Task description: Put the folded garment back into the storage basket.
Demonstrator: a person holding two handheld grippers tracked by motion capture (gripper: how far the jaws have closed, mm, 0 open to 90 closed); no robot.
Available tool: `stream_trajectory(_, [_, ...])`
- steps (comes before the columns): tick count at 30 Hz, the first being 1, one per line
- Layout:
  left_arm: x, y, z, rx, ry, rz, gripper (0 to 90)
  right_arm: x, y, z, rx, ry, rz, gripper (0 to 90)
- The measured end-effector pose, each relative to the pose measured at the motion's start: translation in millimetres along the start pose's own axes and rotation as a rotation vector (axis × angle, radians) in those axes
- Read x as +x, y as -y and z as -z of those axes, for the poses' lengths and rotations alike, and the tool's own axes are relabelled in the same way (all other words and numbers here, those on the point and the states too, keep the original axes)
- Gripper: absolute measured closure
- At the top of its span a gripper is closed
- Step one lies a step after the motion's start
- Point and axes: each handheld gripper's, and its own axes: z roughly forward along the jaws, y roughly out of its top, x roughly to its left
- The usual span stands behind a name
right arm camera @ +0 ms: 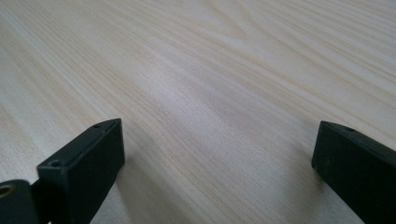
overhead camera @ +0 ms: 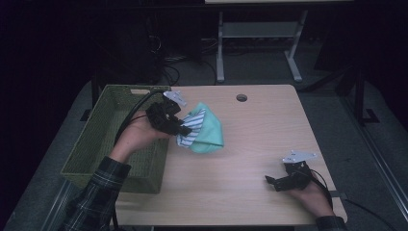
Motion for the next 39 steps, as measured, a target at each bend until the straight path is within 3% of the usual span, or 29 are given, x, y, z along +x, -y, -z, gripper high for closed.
stream_trajectory(22, [28.3, 35.2, 48.3, -0.038, -0.118, 0.107, 72.5, 0.0, 0.0, 0.0, 0.0, 0.0, 0.0, 2.3])
stream_trajectory(33, [46.7, 69.0, 75.0, -0.047, -0.189, 0.211, 72.5, 0.0, 0.0, 0.0, 0.0, 0.0, 0.0, 2.3])
stream_trajectory(39, [53.9, 84.7, 84.3, -0.031, -0.233, 0.241, 72.4, 0.0, 0.0, 0.0, 0.0, 0.0, 0.0, 2.3])
